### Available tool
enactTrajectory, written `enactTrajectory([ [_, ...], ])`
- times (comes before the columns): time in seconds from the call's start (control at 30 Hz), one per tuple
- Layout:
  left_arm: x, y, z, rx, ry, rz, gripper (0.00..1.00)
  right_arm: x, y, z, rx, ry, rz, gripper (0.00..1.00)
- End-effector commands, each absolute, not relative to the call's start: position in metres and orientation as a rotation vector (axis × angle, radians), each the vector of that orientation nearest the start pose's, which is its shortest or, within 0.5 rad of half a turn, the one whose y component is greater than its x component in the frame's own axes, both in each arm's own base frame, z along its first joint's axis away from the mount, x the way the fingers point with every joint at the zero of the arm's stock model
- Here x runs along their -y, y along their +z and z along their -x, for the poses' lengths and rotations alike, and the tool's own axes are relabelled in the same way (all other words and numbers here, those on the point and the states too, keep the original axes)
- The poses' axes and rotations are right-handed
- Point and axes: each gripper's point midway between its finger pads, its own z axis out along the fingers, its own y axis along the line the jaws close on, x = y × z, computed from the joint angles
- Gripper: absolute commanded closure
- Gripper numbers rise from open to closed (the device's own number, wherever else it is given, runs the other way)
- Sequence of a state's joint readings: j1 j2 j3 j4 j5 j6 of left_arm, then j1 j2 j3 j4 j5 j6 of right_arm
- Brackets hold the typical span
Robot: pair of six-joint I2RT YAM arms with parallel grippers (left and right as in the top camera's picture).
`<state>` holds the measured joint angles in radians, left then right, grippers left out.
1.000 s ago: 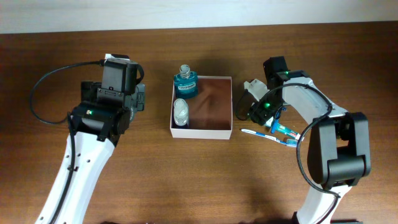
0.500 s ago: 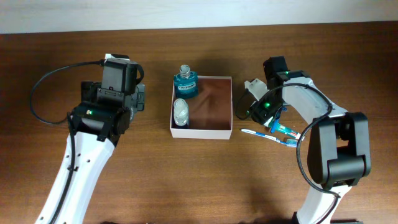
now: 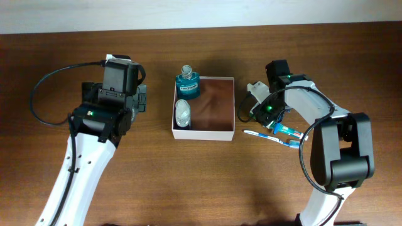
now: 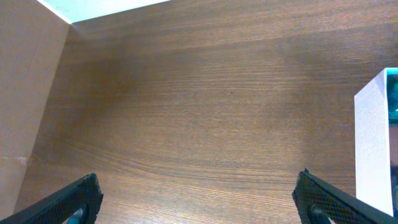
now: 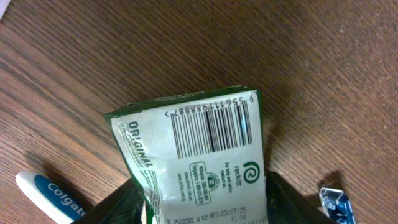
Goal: Pack container
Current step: 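Lower the right gripper and grasp the soap bar box, then carry the soap bar box into the box's front and release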
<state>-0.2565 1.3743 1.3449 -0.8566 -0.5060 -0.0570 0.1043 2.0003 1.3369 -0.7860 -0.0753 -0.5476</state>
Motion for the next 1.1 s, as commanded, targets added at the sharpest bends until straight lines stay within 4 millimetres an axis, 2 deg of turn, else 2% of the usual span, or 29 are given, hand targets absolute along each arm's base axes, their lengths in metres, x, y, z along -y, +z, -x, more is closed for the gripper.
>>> enactTrajectory([
  [0.0,0.007,0.258,-0.368,-2.346,0.48,-0.002,0.01,-0.052,0.002,-0.383,-2.865,0.073,0.952,0.5],
  [0.13,0.007,0.258,-0.368,-2.346,0.48,-0.002,0.01,-0.053,0.004,-0.387,-2.863,0.072,0.919,0.59],
  [0.23,0.007,0.258,-0.368,-2.346,0.48,-0.002,0.01,-0.054,0.011,-0.393,-2.871,0.071,0.845,0.59],
  [0.3,0.007,0.258,-0.368,-2.345,0.481,-0.001,0.01,-0.054,0.018,-0.397,-2.868,0.071,0.828,0.63],
  [0.47,0.007,0.258,-0.368,-2.346,0.48,-0.002,0.01,-0.055,0.051,-0.408,-2.897,0.079,0.722,0.64],
  [0.63,0.007,0.258,-0.368,-2.345,0.481,-0.001,0.01,-0.061,0.102,-0.418,-2.909,0.123,0.584,0.69],
  [0.77,0.007,0.258,-0.368,-2.346,0.48,-0.002,0.0,-0.077,0.151,-0.423,-2.885,0.267,0.447,0.7],
  [0.83,0.007,0.258,-0.368,-2.345,0.481,-0.001,0.01,-0.092,0.172,-0.423,-2.874,0.409,0.323,0.7],
  [0.97,0.007,0.258,-0.368,-2.345,0.481,-0.001,0.0,-0.117,0.184,-0.419,-2.874,0.614,0.187,0.71],
  [1.07,0.007,0.258,-0.368,-2.345,0.481,-0.001,0.01,-0.133,0.184,-0.415,-2.888,0.646,0.163,0.71],
])
